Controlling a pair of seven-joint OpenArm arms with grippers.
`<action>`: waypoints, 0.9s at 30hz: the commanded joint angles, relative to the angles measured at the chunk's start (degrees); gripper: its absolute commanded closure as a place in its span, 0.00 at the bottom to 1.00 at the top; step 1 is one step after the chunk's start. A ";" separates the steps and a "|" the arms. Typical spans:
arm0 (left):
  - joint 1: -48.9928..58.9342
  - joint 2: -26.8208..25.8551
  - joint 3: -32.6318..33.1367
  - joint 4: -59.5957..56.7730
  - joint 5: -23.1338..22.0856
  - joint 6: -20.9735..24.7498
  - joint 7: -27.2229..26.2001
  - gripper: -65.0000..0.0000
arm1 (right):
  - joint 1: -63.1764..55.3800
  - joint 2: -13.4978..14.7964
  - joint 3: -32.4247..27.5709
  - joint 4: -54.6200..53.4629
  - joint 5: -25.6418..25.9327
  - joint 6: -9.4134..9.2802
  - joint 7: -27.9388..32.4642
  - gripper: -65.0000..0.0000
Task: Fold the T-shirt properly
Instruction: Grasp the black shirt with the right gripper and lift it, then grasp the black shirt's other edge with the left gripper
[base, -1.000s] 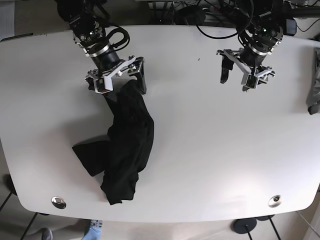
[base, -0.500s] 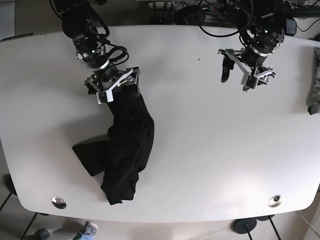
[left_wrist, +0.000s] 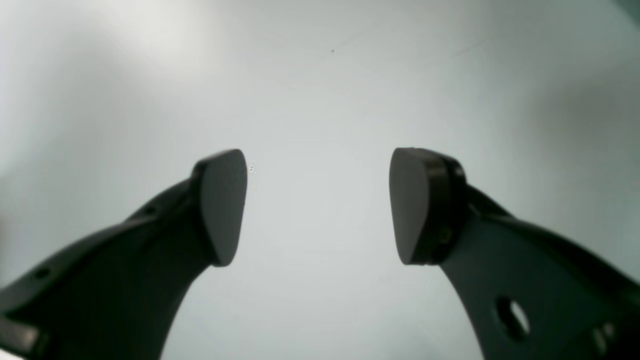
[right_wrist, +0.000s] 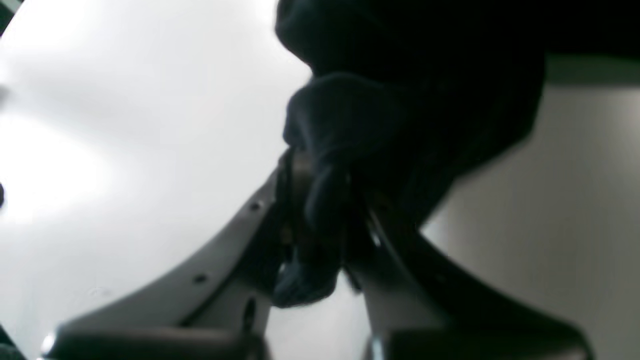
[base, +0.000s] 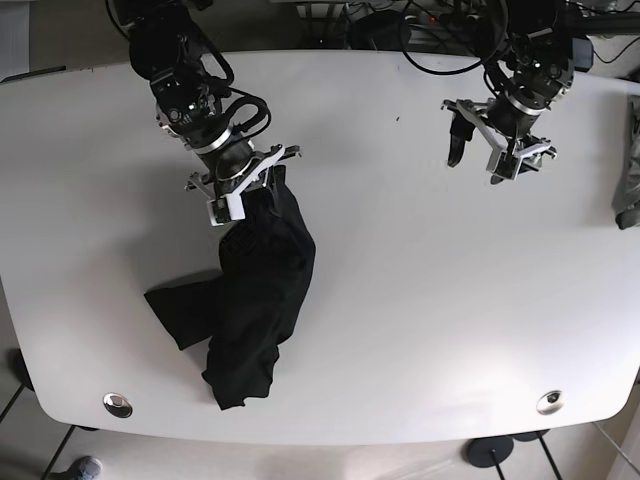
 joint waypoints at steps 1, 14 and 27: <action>-0.26 -1.85 -0.09 1.11 -5.19 -0.03 -1.55 0.36 | 6.47 0.14 -1.05 5.40 0.23 1.33 -1.38 0.97; 0.00 -3.17 -0.17 1.11 -10.47 -0.03 -1.64 0.48 | 48.31 -5.14 -17.49 -6.38 0.06 4.05 -4.11 0.97; -2.63 -2.99 1.85 0.14 -10.12 -0.03 -1.46 0.48 | 77.32 -6.90 -17.40 -16.14 0.32 8.10 -4.46 0.97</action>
